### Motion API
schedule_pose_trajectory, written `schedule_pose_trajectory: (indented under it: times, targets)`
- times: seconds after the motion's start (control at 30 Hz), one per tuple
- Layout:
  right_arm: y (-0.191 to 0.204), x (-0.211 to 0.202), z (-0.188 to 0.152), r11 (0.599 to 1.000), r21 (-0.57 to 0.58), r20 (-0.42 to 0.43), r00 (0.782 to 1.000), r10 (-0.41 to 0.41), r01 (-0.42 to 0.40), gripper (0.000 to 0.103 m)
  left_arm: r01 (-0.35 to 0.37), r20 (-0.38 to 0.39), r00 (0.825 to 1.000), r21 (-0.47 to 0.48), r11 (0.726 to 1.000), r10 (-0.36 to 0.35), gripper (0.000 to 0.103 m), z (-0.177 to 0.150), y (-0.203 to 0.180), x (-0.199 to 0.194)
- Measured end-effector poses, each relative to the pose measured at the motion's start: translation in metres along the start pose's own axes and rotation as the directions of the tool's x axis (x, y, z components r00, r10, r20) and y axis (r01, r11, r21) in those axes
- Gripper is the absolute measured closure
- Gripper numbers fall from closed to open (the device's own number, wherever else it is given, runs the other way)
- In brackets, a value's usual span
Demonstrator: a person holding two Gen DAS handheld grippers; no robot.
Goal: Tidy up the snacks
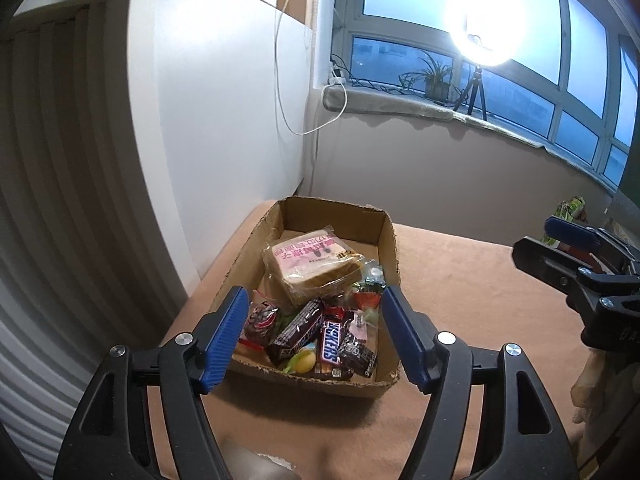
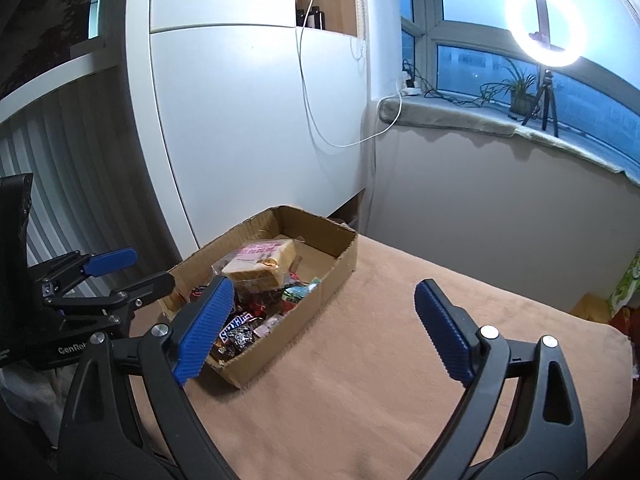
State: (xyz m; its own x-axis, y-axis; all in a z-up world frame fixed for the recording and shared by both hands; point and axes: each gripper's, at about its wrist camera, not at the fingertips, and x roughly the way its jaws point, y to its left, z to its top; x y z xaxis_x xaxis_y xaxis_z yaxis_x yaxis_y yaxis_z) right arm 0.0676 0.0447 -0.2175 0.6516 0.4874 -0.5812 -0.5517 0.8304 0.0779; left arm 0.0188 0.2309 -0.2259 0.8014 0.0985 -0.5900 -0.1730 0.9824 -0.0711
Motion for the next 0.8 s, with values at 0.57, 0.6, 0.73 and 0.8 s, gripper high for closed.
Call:
schedule_pose_trajectory:
  times: [0.57, 0.6, 0.73, 0.8]
  targets:
    - [-0.02, -0.013, -0.007, 0.999, 0.037, 0.014, 1.0, -0.019, 0.018, 0.009, -0.025, -0.006, 1.0, 0.004, 1.0, 0.025, 0.033, -0.001, -0.006, -0.003]
    - [-0.021, -0.013, -0.007, 0.999, 0.04, 0.014, 1.0, -0.02, 0.02, 0.009, -0.025, -0.007, 1.0, 0.003, 1.0, 0.025, 0.033, -0.001, -0.006, -0.003]
    - [-0.025, -0.013, -0.008, 0.999, 0.048, 0.013, 1.0, -0.021, 0.02, 0.009, -0.024, -0.016, 1.0, -0.002, 1.0, 0.024, 0.033, -0.001, -0.004, -0.002]
    - [-0.026, -0.014, -0.009, 0.998, 0.05, 0.013, 1.0, -0.023, 0.022, 0.009, -0.027, -0.017, 0.999, -0.002, 1.0, 0.027, 0.033, -0.001, -0.004, -0.002]
